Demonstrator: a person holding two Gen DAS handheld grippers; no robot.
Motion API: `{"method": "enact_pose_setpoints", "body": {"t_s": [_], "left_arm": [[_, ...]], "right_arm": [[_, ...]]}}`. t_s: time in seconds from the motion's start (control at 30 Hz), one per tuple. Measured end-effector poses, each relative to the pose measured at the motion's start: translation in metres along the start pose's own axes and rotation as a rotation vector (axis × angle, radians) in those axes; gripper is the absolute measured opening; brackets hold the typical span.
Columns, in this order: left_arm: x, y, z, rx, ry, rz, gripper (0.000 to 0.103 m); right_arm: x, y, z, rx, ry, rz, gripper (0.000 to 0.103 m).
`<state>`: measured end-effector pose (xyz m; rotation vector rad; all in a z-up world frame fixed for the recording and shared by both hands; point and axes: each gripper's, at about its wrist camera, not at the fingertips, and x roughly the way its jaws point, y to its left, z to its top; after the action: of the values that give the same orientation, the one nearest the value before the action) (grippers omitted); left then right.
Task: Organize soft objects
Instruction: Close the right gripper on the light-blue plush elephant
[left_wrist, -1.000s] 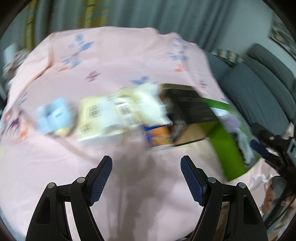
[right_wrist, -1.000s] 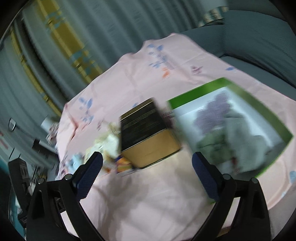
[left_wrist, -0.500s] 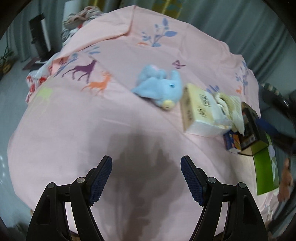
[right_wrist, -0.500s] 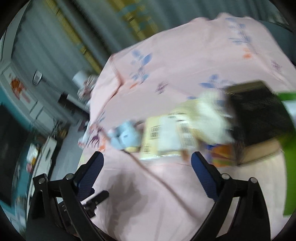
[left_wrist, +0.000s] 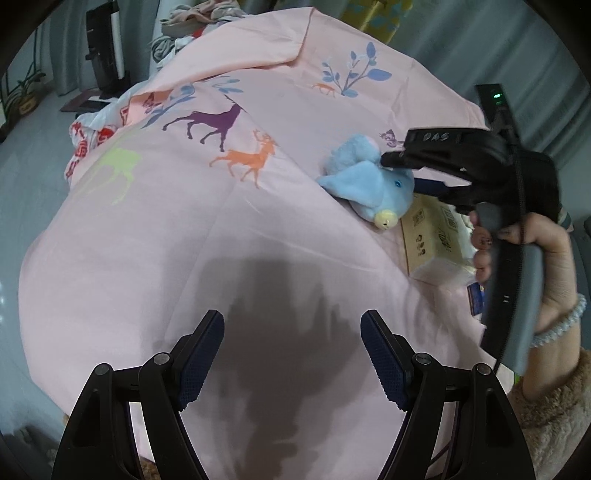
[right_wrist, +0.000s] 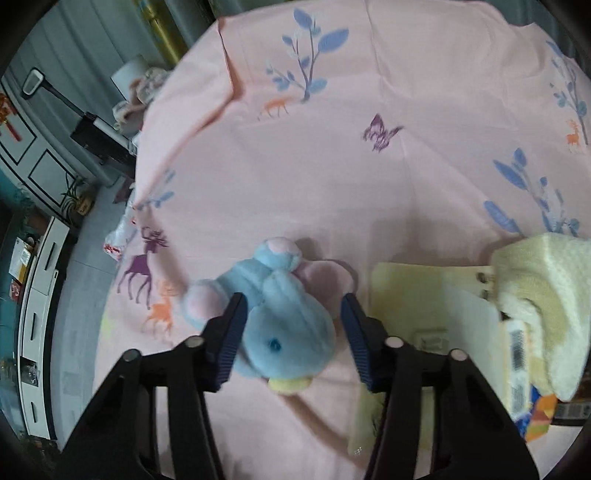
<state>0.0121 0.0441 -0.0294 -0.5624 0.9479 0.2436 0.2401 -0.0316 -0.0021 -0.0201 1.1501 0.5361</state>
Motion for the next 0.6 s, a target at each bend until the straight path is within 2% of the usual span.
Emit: {"method": "enact_pose_setpoints", "body": {"t_s": [0.03,0.1,0.2,0.4,0.6], "left_arm": [[0.000,0.000,0.000,-0.003,0.001,0.000,0.077],[0.000,0.001,0.000,-0.005,0.003,0.000,0.077],[-0.002,0.000,-0.001,-0.005,-0.001,0.000,0.077],[-0.007,-0.010,-0.004,0.012,-0.011,-0.011,0.077],[-0.016,-0.027,-0.010,0.049,-0.019,-0.042,0.077]], "right_arm": [[0.005,-0.001,0.000,0.002,0.008,0.004,0.037],[0.007,-0.001,-0.002,0.005,-0.015,0.017,0.034],[-0.007,-0.003,-0.007,0.009,-0.049,0.034,0.017],[-0.058,-0.001,-0.026,-0.035,-0.126,0.093,0.016],[-0.120,-0.008,-0.075,-0.101,-0.174,0.160,0.017]]}}
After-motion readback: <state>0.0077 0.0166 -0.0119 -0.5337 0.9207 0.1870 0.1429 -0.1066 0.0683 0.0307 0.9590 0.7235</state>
